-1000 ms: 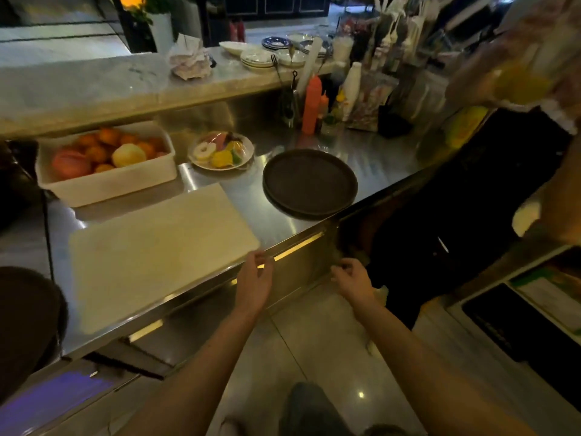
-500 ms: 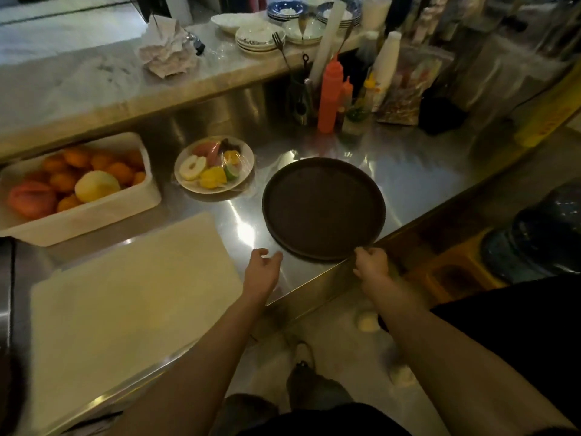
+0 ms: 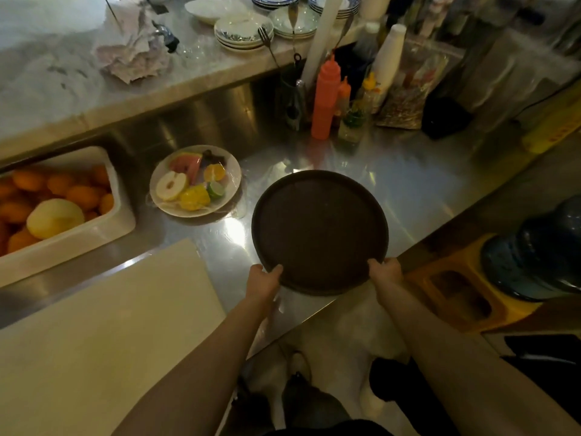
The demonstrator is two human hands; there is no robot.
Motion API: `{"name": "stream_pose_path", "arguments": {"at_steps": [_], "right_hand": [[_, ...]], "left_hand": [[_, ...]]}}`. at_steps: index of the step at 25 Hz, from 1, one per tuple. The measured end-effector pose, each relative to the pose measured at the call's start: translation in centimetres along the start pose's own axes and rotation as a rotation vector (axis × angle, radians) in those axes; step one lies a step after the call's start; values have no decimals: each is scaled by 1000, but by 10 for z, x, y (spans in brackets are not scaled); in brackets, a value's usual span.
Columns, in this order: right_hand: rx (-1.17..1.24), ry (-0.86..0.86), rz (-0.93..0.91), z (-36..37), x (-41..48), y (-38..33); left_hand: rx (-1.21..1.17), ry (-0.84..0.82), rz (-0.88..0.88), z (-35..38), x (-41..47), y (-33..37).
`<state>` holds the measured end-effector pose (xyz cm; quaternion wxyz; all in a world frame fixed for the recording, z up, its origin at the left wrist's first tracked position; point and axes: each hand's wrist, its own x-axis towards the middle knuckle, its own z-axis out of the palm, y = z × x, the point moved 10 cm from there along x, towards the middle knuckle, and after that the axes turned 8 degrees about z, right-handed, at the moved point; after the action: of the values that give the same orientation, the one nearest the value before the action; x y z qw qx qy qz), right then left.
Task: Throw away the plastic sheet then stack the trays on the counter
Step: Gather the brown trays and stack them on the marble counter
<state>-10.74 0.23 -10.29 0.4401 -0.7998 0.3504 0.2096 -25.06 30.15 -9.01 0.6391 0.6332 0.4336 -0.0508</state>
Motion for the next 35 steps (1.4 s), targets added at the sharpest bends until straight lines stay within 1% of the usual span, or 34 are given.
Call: {"name": "stream_pose_path", "arguments": {"at_steps": [5,8,11,14,18,21,25,29,31,35], "right_hand": [[18,-61,53,11,11,3],[101,-65,72,10,11,2],[221,-93,114,10,5,7],[414,-221,129,15,-10,6],[659,-441,144,19,-36,7],[774,-506,100,9,-53,7],[797,-585,-1,-7,-76,-10],[733,-681,-141,-13,-106,-54],[711,-736,-203,-7,-126,-80],[629,-891,-295,32,-174,-125]], "left_hand": [[-64,45,-15,0,21,-3],[-69,53,-17,-5,29,1],[-145,38,-16,-6,36,3],[-273,24,-7,-8,35,12],[-339,12,9,-14,26,20],[-401,-37,63,-10,9,28],[-466,-69,149,-19,-12,49],[-521,-43,224,-50,-29,77],[-570,-1,273,-75,-39,89],[-664,153,372,-141,-71,92]]}}
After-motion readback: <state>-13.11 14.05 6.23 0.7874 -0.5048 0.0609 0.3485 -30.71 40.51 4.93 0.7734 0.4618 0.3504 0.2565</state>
